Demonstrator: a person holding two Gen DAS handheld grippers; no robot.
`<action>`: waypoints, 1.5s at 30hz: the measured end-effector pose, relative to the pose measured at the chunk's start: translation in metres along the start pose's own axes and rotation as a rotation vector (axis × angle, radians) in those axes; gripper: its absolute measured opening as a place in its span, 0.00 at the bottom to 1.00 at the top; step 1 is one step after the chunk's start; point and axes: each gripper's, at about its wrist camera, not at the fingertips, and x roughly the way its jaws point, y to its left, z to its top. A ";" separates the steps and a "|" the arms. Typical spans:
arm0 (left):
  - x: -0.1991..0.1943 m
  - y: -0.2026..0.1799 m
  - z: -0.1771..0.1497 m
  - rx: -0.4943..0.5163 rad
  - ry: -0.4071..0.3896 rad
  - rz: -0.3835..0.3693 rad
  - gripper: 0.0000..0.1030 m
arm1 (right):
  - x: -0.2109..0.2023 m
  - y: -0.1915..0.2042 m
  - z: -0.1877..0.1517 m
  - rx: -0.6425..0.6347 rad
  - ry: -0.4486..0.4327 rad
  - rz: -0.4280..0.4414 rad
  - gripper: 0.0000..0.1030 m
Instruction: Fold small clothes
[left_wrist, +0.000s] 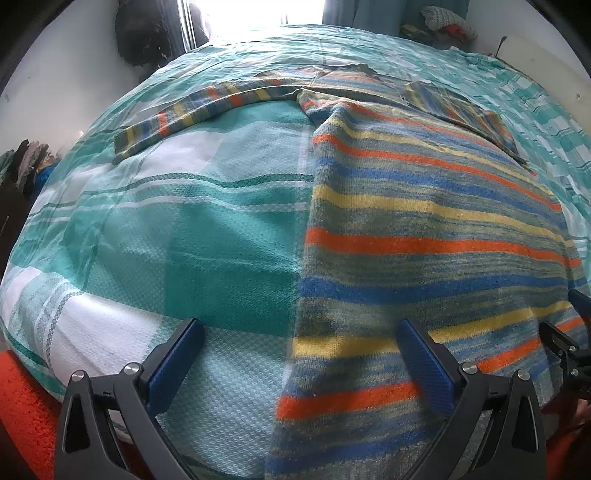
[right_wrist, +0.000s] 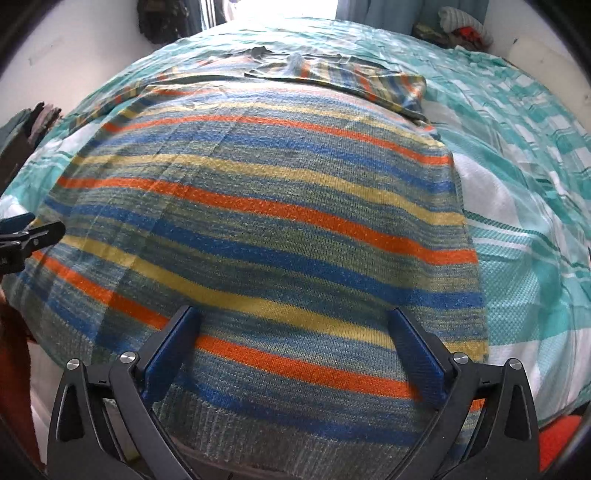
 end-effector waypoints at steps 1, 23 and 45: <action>0.000 0.000 0.000 0.001 -0.001 -0.001 1.00 | 0.000 0.001 -0.001 -0.001 -0.002 -0.002 0.99; -0.001 0.000 -0.003 0.013 -0.009 -0.001 1.00 | 0.002 0.002 -0.004 -0.011 -0.028 -0.019 0.99; -0.001 -0.003 -0.008 0.049 -0.048 0.005 1.00 | 0.003 0.003 -0.006 -0.025 -0.039 -0.031 0.99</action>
